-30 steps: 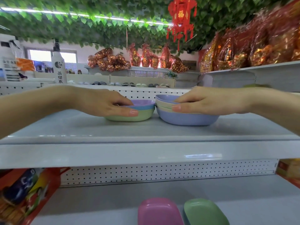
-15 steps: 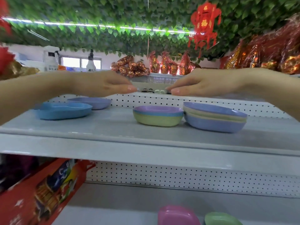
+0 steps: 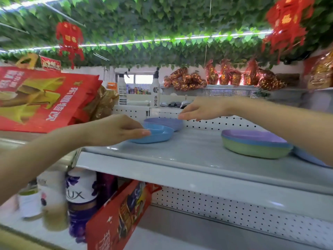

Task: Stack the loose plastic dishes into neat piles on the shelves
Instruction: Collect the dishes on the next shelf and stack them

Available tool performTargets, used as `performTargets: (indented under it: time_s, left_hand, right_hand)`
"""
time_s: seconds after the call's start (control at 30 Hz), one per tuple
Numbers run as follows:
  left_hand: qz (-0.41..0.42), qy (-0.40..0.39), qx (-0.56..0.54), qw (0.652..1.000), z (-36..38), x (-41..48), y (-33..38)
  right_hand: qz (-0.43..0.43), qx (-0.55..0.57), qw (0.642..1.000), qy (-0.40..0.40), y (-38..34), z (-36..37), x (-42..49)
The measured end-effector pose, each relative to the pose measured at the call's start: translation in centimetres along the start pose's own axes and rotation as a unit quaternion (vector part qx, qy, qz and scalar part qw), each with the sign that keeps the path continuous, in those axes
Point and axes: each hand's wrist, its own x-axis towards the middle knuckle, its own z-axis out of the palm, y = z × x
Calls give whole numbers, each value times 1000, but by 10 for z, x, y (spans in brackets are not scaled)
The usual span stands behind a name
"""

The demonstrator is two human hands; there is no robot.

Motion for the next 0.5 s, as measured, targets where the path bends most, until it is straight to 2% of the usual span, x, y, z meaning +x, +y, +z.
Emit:
performTargets:
  time_s: [0.37,0.5]
  left_hand:
    - [10,102,31,994,-9,-24,-40]
    - [-13,111,-33,993,-10,-28,-42]
  right_hand:
    - [48,83,993,-69,-12,5,72]
    - [58,59,994,-70,-13,4,73]
